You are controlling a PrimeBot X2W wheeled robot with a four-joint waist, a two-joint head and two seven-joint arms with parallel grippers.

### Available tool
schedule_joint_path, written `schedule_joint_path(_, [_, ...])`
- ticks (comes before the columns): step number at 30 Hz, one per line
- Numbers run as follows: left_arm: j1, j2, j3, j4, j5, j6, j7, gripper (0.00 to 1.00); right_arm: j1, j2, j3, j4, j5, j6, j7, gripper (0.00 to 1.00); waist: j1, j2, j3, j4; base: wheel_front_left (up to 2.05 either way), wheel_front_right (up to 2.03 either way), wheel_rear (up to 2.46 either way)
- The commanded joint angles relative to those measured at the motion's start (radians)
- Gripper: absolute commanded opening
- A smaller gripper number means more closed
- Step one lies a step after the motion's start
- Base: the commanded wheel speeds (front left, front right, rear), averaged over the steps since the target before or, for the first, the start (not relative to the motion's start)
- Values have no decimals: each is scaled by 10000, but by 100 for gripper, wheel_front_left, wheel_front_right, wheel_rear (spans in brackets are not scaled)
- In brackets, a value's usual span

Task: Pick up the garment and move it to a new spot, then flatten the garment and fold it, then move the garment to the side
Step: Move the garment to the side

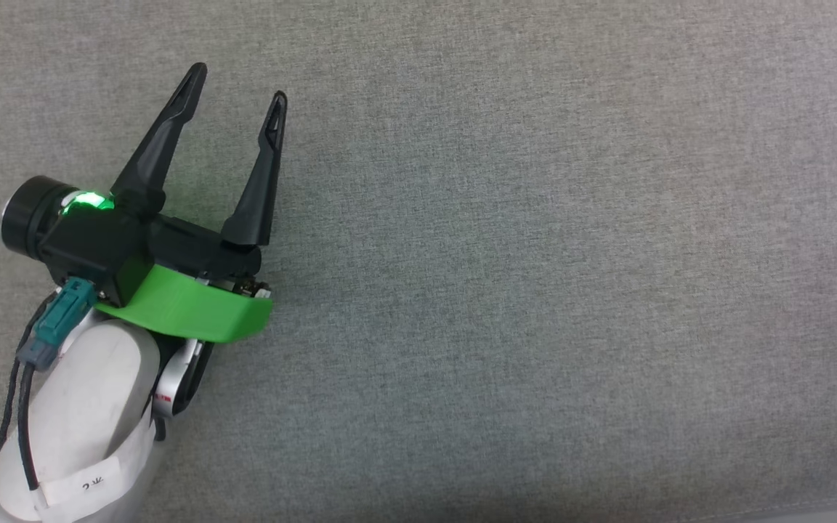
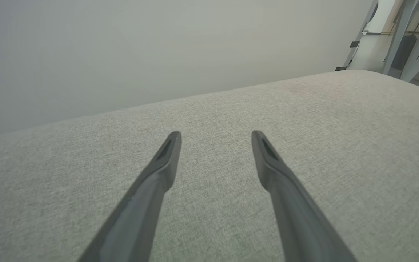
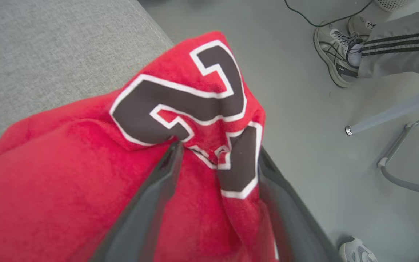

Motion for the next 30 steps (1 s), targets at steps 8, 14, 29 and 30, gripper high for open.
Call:
schedule_joint_path(8, [155,-360,-27,492,-106,21,-218,100,298,-398,-113,586,-1052,-7,-2014,100,-2,-1,-1115,205,0,0,0])
schedule_joint_path(14, [866,-684,126,1050,-266,241,-289,100,919,-396,515,861,-910,-7,-3696,100,-2,-1,-2277,242,0,0,0])
schedule_joint_path(29, [2521,-1587,963,1965,-237,535,-321,100,3281,1486,2845,384,528,-7,-6888,100,-2,-1,-4371,718,0,0,0])
schedule_joint_path(30, [2589,-1625,1018,2008,-211,528,-321,100,3439,1647,2963,270,604,-7,-7015,100,-2,-1,-4455,760,0,0,0])
